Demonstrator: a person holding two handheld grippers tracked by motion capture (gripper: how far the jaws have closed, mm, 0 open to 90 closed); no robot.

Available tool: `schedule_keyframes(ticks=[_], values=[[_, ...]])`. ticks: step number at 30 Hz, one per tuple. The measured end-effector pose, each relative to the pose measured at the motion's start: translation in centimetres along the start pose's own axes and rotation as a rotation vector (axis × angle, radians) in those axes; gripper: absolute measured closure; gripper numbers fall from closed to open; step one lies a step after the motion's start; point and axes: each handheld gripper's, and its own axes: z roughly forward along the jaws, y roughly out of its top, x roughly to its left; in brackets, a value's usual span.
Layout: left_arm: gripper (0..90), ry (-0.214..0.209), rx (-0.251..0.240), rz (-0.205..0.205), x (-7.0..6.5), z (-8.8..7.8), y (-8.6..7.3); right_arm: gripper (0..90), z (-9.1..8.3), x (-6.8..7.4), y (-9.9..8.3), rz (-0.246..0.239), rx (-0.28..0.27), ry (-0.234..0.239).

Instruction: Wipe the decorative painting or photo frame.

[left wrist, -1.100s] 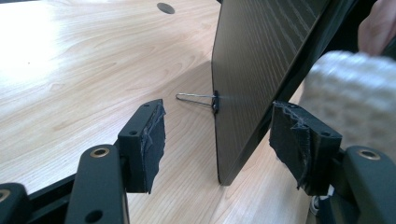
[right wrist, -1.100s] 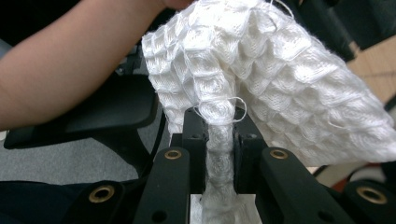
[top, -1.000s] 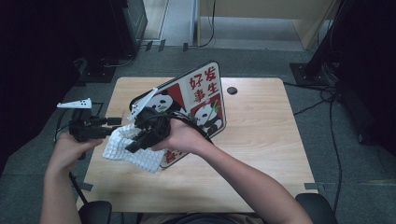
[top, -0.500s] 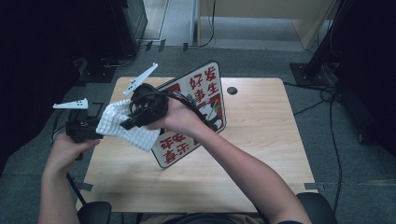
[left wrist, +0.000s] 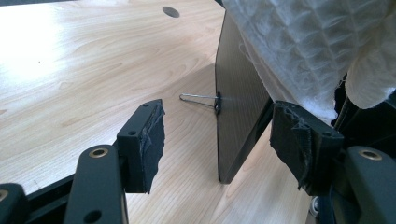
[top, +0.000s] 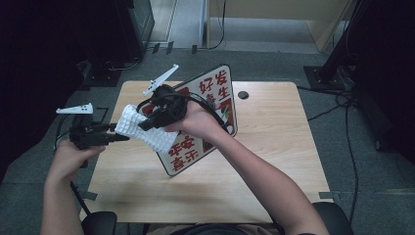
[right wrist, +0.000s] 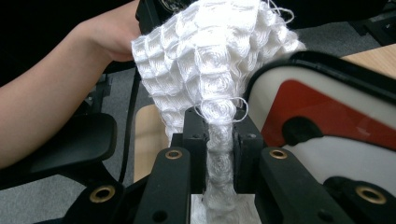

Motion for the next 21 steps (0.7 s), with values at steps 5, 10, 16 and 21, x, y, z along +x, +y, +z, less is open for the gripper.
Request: schedule_keyframes(ticks=[5,10,16,21], values=[[35.0,0.0,0.002,0.001,0.0,0.0,0.0,80.1,0.2,-0.1,-0.5,0.013,0.01,0.001],[34.9,0.002,0.004,0.005,0.0,0.1,0.0,80.1,0.5,-0.3,-0.9,0.019,0.011,0.006],[35.2,-0.008,0.005,0.006,0.0,0.2,0.0,80.1,0.6,-0.4,-1.5,0.026,0.015,0.002],[35.9,-0.007,0.004,0.008,-0.1,0.2,0.0,80.2,0.7,-0.6,-2.2,0.037,0.011,0.001]])
